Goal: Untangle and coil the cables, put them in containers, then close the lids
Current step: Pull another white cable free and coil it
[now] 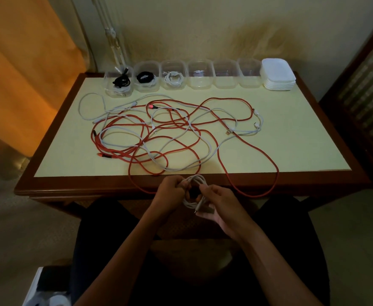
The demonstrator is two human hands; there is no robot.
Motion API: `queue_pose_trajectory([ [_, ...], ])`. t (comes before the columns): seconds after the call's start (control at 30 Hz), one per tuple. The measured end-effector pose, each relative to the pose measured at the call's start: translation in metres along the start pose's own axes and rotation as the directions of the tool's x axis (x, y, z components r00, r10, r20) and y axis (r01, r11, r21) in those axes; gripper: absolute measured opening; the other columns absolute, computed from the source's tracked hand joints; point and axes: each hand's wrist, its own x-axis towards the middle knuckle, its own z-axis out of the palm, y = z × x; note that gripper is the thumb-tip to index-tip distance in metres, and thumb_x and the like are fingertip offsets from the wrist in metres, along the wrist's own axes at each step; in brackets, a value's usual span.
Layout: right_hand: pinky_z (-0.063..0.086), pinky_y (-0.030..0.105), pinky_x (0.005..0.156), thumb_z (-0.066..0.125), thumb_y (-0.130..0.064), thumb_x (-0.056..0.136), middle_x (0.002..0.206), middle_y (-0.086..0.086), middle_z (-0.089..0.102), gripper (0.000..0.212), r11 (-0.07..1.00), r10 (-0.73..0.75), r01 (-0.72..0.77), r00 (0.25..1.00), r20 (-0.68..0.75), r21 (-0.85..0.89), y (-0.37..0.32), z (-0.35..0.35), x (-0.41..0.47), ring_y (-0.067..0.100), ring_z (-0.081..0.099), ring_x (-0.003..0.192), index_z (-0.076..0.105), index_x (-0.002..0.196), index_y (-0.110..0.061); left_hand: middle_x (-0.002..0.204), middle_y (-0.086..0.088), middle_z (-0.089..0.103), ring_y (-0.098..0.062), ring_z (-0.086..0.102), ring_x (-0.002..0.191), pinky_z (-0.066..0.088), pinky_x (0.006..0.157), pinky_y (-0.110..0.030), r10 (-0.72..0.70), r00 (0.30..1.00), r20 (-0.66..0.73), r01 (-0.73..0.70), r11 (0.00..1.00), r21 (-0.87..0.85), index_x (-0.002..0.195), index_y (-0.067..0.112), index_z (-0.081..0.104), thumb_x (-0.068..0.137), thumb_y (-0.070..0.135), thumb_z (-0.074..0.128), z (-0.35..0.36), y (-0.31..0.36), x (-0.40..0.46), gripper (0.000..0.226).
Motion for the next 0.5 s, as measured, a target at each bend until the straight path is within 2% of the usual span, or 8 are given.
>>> queue_pose_trajectory([
  [0.13, 0.055, 0.043, 0.091, 0.057, -0.032, 0.098, 0.091, 0.007, 0.069, 0.024, 0.982, -0.046, 0.048, 0.999, 0.014, -0.180, -0.011, -0.006, 0.005, 0.024, 0.068, 0.095, 0.069, 0.090, -0.012, 0.080, -0.009, 0.060, -0.017, 0.057, 0.070, 0.048, 0.062, -0.025, -0.024, 0.996, 0.087, 0.035, 0.992, -0.122, 0.087, 0.007, 0.060, 0.103, 0.015, 0.040, -0.009, 0.002, 0.001, 0.027],
  [0.23, 0.054, 0.041, 0.088, 0.053, -0.030, 0.100, 0.089, 0.006, 0.066, 0.026, 0.961, -0.039, 0.047, 0.999, 0.035, -0.274, -0.016, -0.009, 0.010, 0.021, 0.066, 0.091, 0.069, 0.097, -0.009, 0.079, -0.009, 0.059, -0.016, 0.056, 0.068, 0.045, 0.062, -0.025, -0.014, 0.985, 0.172, 0.059, 0.964, -0.259, 0.085, 0.006, 0.061, 0.102, 0.016, 0.041, -0.016, -0.002, 0.002, 0.029],
  [0.37, 0.055, 0.043, 0.083, 0.051, -0.027, 0.102, 0.100, 0.015, 0.070, 0.029, 0.973, 0.011, 0.013, 0.995, 0.104, -0.231, -0.021, -0.006, 0.018, 0.027, 0.066, 0.093, 0.073, 0.106, -0.010, 0.077, -0.010, 0.058, -0.020, 0.054, 0.069, 0.043, 0.068, -0.031, 0.008, 0.977, 0.214, 0.071, 0.932, -0.357, 0.076, 0.005, 0.062, 0.101, 0.016, 0.044, -0.017, -0.007, 0.002, 0.032],
  [0.43, 0.055, 0.042, 0.079, 0.048, -0.029, 0.103, 0.112, 0.017, 0.070, 0.032, 0.980, 0.042, -0.006, 0.984, 0.174, -0.197, -0.024, -0.005, 0.021, 0.035, 0.064, 0.104, 0.071, 0.113, -0.011, 0.077, -0.010, 0.058, -0.019, 0.054, 0.069, 0.044, 0.068, -0.030, 0.005, 0.977, 0.215, 0.077, 0.926, -0.369, 0.080, 0.002, 0.062, 0.101, 0.015, 0.043, -0.017, -0.008, 0.003, 0.030],
  [0.5, 0.055, 0.040, 0.077, 0.048, -0.031, 0.103, 0.113, 0.018, 0.069, 0.033, 0.980, 0.065, -0.024, 0.977, 0.205, -0.199, -0.028, -0.003, 0.024, 0.033, 0.064, 0.104, 0.072, 0.113, -0.010, 0.077, -0.010, 0.058, -0.020, 0.054, 0.069, 0.043, 0.067, -0.030, -0.001, 0.978, 0.209, 0.083, 0.921, -0.381, 0.085, -0.001, 0.062, 0.101, 0.015, 0.043, -0.019, -0.009, 0.003, 0.029],
])
